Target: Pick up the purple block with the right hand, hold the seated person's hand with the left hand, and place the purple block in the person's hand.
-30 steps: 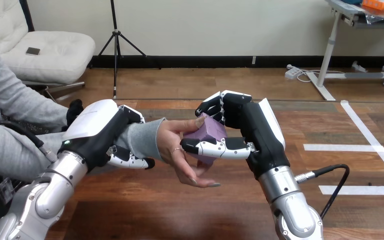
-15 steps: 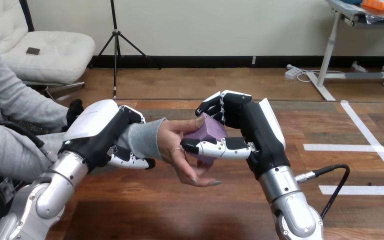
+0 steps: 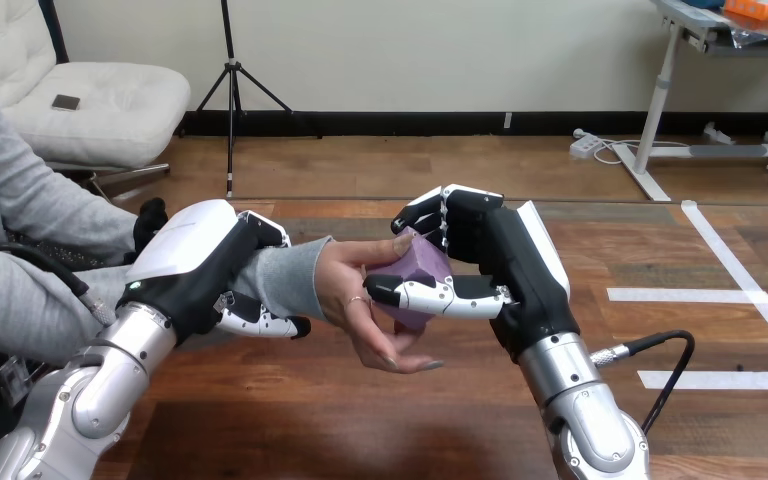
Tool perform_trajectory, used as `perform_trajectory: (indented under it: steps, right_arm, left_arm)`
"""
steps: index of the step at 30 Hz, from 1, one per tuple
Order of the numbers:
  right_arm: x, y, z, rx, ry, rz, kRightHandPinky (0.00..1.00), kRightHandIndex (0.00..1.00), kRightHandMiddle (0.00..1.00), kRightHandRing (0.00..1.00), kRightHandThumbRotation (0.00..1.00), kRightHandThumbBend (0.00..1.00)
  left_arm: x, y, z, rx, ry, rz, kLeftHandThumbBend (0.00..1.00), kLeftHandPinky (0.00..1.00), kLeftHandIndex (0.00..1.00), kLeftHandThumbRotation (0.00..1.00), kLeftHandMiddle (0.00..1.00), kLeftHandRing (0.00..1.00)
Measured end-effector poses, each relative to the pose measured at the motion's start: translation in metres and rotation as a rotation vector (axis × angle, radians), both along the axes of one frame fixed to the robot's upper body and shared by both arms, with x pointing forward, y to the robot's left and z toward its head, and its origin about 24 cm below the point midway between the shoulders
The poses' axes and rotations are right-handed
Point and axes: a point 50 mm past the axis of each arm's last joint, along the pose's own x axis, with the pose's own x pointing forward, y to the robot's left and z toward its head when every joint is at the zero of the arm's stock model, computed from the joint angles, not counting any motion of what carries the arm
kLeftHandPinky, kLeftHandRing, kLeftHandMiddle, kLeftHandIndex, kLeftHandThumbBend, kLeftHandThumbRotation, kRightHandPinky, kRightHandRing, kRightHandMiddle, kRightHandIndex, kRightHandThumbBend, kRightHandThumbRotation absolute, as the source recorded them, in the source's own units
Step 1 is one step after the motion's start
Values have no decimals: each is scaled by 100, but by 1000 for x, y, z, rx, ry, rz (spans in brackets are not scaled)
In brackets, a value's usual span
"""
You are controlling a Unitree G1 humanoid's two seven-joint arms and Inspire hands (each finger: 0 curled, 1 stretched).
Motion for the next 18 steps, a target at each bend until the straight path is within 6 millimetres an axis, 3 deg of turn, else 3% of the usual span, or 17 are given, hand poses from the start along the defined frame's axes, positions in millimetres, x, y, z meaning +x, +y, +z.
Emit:
perform_trajectory:
  steps: [8,14,17,18]
  right_arm:
    - [-1,-1,1,1,27,18,44,58,57,52,12,92]
    - [-3,-2,1,-17,49,41,53,66,65,60,32,91]
    - [-4,-1,0,-33,58,55,57,70,69,65,44,91]
    - [-4,-1,0,-41,62,59,60,73,72,68,54,92]
  left_arm:
    - [0,0,0,4,11,-6,70,22,37,0,35,28]
    - [-1,0,-1,15,25,-18,71,31,44,2,43,38]
    - [-1,-1,0,22,32,-29,72,37,49,9,48,44]
    - [-2,-1,1,25,34,-33,73,41,53,14,52,48]
